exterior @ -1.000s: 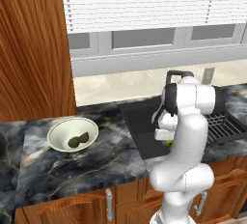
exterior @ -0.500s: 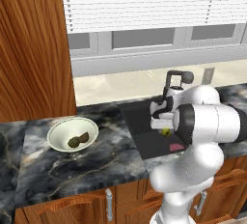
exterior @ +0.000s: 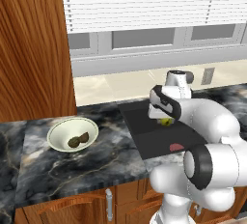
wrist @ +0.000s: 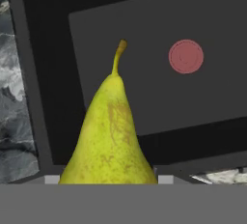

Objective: Pick the kiwis from the cabinet and place them in one bowl. Pick the pear from the sink and place it in the other bowl.

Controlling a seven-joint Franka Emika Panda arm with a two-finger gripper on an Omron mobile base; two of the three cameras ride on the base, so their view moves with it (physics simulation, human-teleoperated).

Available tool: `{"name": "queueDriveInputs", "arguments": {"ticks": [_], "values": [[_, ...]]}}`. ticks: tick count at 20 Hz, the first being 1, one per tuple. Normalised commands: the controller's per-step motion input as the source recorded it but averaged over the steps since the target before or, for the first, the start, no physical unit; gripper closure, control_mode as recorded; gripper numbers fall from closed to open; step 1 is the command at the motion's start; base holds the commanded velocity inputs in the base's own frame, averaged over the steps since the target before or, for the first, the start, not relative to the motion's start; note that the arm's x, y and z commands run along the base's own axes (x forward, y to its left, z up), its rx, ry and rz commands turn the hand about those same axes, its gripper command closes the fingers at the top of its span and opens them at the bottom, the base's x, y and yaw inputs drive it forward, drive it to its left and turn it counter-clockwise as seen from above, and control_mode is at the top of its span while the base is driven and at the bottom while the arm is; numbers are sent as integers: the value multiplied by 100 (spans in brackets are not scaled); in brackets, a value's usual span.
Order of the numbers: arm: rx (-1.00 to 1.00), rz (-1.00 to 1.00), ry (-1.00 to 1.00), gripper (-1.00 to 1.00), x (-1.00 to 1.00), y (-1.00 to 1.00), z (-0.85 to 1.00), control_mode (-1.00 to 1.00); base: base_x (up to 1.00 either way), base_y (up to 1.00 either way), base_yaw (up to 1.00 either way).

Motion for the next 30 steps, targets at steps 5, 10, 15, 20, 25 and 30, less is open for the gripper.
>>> {"name": "queueDriveInputs", "arguments": {"ticks": [5, 10, 15, 20, 25, 30], "values": [[0, 1, 0, 100, -26, 16, 85, -100, 0, 0, 0], [0, 0, -1, 100, -28, 0, 54, -100, 0, 0, 0], [-1, 3, 0, 100, -38, 1, 26, -100, 0, 0, 0], [-2, 10, 0, 100, -55, 3, 16, -100, 0, 0, 0], [-3, 9, 0, 100, -54, 7, 18, -100, 0, 0, 0], [-2, 0, 0, 100, -14, 13, 17, 100, -8, 0, 0]]}}
